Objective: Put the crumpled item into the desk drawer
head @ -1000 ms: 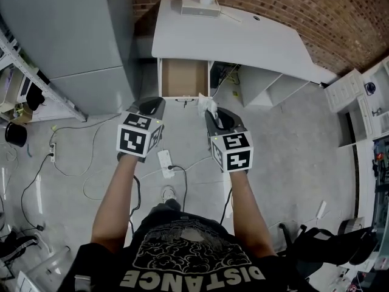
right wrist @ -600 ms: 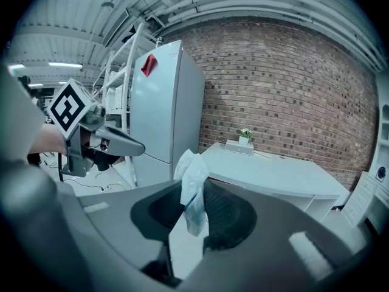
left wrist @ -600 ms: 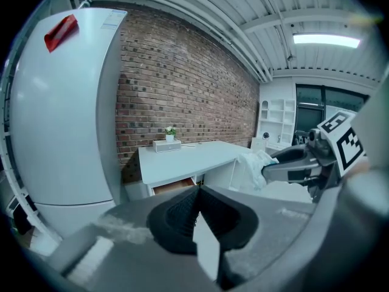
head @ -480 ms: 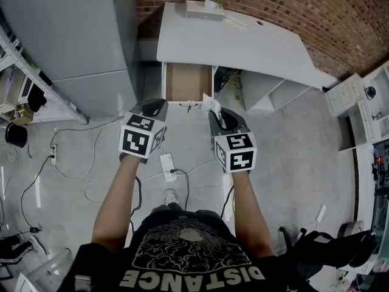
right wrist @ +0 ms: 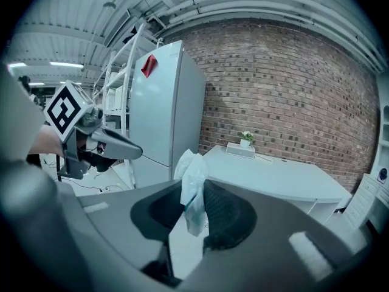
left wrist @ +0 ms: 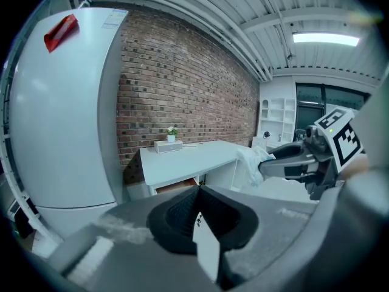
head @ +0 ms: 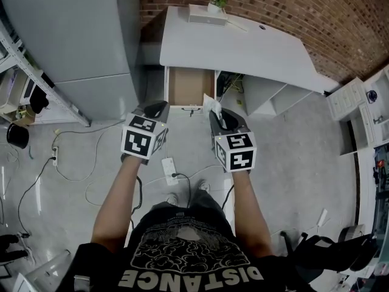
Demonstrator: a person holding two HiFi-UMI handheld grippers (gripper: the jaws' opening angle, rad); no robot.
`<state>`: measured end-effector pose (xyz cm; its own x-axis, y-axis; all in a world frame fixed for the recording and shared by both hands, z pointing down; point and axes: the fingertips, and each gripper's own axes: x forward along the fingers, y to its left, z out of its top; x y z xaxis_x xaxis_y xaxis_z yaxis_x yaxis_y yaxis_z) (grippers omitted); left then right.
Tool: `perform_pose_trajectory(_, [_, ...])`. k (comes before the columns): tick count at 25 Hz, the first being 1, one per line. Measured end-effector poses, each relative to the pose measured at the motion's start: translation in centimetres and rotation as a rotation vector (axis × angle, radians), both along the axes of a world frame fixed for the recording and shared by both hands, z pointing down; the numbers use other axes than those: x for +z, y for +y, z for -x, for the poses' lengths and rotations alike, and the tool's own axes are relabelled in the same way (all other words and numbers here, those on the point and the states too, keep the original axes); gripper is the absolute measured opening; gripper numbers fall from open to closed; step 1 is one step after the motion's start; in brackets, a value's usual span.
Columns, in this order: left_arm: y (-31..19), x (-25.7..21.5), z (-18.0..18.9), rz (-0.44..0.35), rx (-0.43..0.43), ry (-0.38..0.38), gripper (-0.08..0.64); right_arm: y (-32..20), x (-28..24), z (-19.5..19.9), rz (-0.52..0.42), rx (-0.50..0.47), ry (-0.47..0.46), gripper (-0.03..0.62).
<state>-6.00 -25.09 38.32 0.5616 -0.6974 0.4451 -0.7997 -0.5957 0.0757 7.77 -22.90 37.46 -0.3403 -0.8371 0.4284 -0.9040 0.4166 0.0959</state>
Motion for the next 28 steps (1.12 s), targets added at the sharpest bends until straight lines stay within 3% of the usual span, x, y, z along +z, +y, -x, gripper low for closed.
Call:
perform_pose_trajectory(9, [-2.1, 0.3, 0.7, -0.008, -0.044, 0.004, -0.002, -2.6, 1.3, 0.5, 0.012, -0.043, 0.001, 0.086])
perform_pose_trajectory(28, [-9.6, 2.7, 2.1, 0.048, -0.244, -0.026, -0.002, -13.1, 4.9, 1.2, 0.094, -0.236, 0.009, 0.086])
